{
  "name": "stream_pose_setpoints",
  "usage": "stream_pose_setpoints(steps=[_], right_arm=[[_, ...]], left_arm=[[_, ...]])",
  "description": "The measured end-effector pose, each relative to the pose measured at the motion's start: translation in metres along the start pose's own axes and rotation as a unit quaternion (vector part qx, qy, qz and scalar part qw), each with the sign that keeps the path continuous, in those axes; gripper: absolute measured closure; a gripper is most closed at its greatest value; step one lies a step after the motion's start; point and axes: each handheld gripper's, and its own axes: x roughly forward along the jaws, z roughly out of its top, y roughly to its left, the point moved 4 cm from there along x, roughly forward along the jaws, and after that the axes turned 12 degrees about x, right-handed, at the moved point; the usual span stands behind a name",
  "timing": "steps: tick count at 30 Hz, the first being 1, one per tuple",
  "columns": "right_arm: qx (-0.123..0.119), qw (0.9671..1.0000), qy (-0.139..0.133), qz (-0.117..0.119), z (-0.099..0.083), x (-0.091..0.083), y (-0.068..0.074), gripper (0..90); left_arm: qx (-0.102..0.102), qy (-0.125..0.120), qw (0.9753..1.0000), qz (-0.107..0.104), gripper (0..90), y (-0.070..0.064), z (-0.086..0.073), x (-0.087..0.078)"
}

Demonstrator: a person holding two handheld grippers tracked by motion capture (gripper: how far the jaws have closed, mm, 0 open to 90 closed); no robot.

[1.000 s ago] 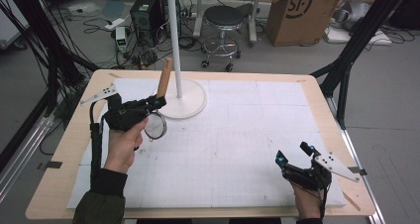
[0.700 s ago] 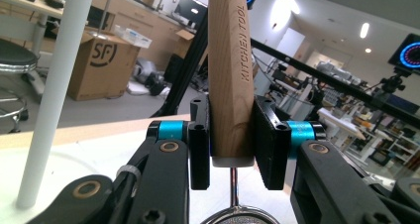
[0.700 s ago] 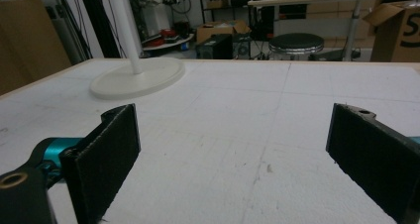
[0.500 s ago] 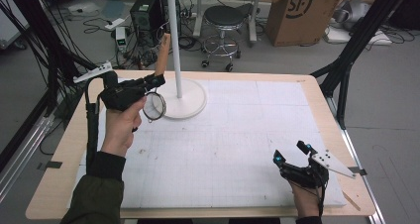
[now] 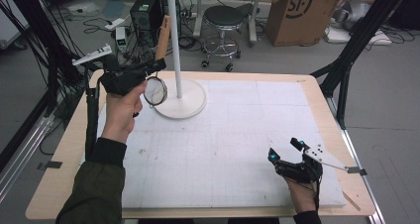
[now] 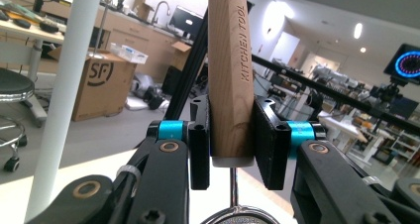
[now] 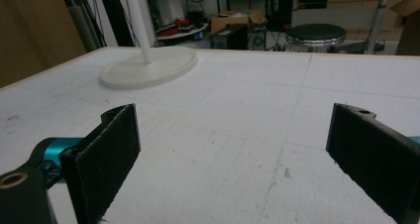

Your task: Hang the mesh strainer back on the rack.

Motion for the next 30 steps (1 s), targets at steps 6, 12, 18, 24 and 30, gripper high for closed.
stream_pose_setpoints(steps=[6,12,18,24,30], right_arm=[[-0.002,1.0,0.002,0.006,0.001,0.003,0.001,5.5],[-0.004,0.9999,0.001,0.011,0.002,0.004,0.003,5.5],[-0.002,0.9999,0.003,0.014,0.002,0.004,0.005,5.5],[-0.005,0.9999,0.001,0.013,0.002,0.003,0.006,5.5],[-0.002,0.9999,-0.002,0.012,0.003,0.001,0.005,5.5]], left_arm=[[0.008,-0.006,0.9999,0.003,71.3,0.008,0.015,0.003],[0.015,-0.011,0.9998,0.002,71.3,0.014,0.029,0.006],[0.017,-0.013,0.9998,0.005,71.3,0.02,0.039,0.013],[0.022,-0.02,0.9995,0.013,71.3,0.027,0.059,0.018],[0.018,-0.016,0.9995,0.02,71.2,0.037,0.063,0.018]])
